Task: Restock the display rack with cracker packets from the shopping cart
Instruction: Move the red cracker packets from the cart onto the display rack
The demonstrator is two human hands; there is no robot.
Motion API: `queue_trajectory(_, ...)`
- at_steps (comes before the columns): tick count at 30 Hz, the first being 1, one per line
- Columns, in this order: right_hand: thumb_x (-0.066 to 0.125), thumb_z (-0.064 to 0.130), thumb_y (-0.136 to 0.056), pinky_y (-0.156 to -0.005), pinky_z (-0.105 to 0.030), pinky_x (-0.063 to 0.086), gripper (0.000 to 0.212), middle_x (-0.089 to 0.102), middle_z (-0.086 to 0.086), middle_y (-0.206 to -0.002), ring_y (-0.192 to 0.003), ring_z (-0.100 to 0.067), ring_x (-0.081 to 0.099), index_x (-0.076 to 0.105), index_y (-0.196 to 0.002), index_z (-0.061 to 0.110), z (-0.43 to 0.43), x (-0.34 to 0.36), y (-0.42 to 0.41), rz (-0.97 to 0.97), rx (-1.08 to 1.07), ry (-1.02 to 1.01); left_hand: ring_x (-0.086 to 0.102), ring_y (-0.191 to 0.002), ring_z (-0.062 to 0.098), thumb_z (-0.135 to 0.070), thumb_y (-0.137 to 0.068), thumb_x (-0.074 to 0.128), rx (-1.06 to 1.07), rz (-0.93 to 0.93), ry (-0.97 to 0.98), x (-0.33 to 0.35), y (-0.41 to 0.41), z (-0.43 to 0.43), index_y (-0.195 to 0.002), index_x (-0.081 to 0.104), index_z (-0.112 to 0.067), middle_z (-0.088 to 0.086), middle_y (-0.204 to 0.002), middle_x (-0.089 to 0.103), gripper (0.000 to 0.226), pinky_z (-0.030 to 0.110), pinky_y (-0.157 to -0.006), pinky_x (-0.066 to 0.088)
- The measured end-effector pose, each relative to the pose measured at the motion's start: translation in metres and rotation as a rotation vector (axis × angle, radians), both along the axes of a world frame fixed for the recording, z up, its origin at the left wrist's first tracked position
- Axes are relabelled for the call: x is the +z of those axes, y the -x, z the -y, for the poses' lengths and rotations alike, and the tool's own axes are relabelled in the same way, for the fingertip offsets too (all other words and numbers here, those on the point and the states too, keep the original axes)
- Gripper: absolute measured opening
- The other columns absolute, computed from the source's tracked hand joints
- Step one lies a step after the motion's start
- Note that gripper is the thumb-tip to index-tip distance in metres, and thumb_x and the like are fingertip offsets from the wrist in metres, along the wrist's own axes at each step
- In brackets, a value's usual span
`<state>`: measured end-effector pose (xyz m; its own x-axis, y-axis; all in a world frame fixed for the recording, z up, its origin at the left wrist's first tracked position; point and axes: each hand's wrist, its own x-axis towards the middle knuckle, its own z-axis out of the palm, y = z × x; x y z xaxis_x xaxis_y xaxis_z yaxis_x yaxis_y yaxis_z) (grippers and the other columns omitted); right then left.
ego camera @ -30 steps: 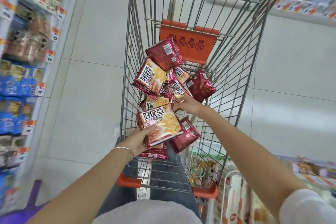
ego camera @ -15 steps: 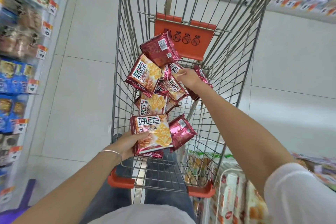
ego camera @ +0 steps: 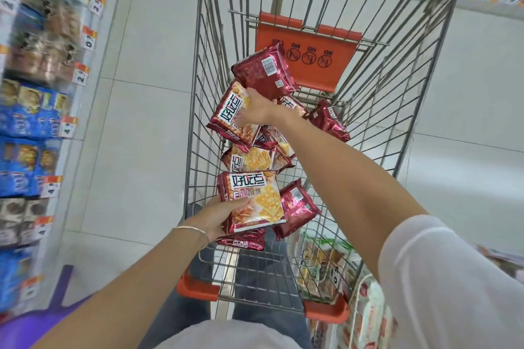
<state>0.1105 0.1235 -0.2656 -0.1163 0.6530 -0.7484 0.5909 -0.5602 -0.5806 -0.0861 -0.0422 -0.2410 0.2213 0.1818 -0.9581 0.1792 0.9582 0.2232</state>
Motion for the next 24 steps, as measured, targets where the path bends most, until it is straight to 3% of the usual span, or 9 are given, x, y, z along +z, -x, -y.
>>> queue_trajectory(4,0.091,0.042,-0.064,-0.122,-0.05,0.021,0.138,0.013,-0.013,-0.164,-0.15,-0.034,0.017,-0.005,-0.158,0.01,-0.002,-0.018,0.01,0.213,0.149,-0.06,0.072,-0.104,0.032,-0.009,-0.09,0.071,0.028,0.003,0.012,-0.004,0.002,0.0,-0.121,0.066,-0.01,0.013,-0.112,0.075,0.032,0.046,-0.086,0.059)
queue_trajectory(9,0.081,0.066,-0.066,-0.119,-0.049,0.025,0.126,0.023,-0.021,-0.158,-0.146,-0.039,0.022,0.018,-0.154,0.003,0.006,-0.02,-0.003,0.338,0.192,-0.051,0.073,-0.102,0.032,-0.012,-0.087,0.075,0.05,0.001,0.026,-0.014,-0.002,0.002,-0.121,0.066,-0.015,0.011,-0.11,0.076,0.036,0.048,-0.088,0.059)
queue_trajectory(12,0.085,0.051,-0.071,-0.12,-0.046,0.027,0.124,0.019,-0.019,-0.162,-0.148,-0.036,0.022,0.009,-0.156,0.003,0.02,-0.017,-0.015,0.153,-0.026,-0.042,0.073,-0.102,0.031,-0.013,-0.085,0.077,0.039,0.002,0.036,-0.015,-0.006,0.002,-0.124,0.065,-0.014,0.011,-0.111,0.076,0.04,0.05,-0.091,0.058)
queue_trajectory(14,0.085,0.038,-0.076,-0.115,-0.042,0.037,0.108,0.03,-0.017,-0.158,-0.141,-0.033,0.037,0.016,-0.153,0.005,0.035,-0.007,-0.027,0.064,-0.18,-0.074,0.073,-0.102,0.031,-0.014,-0.085,0.078,0.014,0.003,0.041,-0.012,-0.008,0.002,-0.125,0.064,-0.013,0.011,-0.112,0.075,0.043,0.049,-0.09,0.058)
queue_trajectory(16,0.084,0.041,-0.077,-0.106,-0.042,0.046,0.098,0.043,-0.016,-0.148,-0.128,-0.03,0.049,0.025,-0.148,0.008,0.048,0.005,-0.044,0.051,-0.29,-0.109,0.073,-0.101,0.031,-0.013,-0.086,0.077,-0.007,-0.004,0.035,-0.008,-0.01,0.0,-0.125,0.064,-0.013,0.011,-0.112,0.075,0.042,0.048,-0.087,0.059)
queue_trajectory(18,0.081,0.051,-0.076,-0.103,-0.045,0.05,0.103,0.046,-0.016,-0.147,-0.125,-0.031,0.054,0.025,-0.151,0.006,0.063,0.019,-0.063,0.032,-0.38,-0.086,0.073,-0.102,0.032,-0.013,-0.086,0.077,-0.018,-0.002,0.031,-0.002,-0.011,-0.003,-0.125,0.064,-0.012,0.013,-0.114,0.075,0.041,0.05,-0.085,0.06)
queue_trajectory(21,0.072,0.06,-0.081,-0.083,-0.033,0.055,0.08,0.064,-0.012,-0.113,-0.098,-0.025,0.065,0.051,-0.13,0.001,0.092,0.039,-0.096,-0.001,-0.505,0.024,0.072,-0.104,0.034,-0.016,-0.087,0.076,-0.028,0.006,0.007,0.011,-0.013,-0.01,-0.125,0.063,-0.011,0.015,-0.117,0.073,0.04,0.055,-0.086,0.059)
queue_trajectory(24,0.065,0.054,-0.087,-0.072,-0.032,0.058,0.055,0.071,-0.005,-0.087,-0.075,-0.02,0.069,0.064,-0.11,0.004,0.13,0.06,-0.109,-0.307,-0.643,0.241,0.068,-0.113,0.033,-0.027,-0.082,0.079,-0.076,0.033,-0.048,0.027,-0.014,-0.02,-0.129,0.062,-0.016,0.011,-0.118,0.073,0.052,0.059,-0.104,0.047)
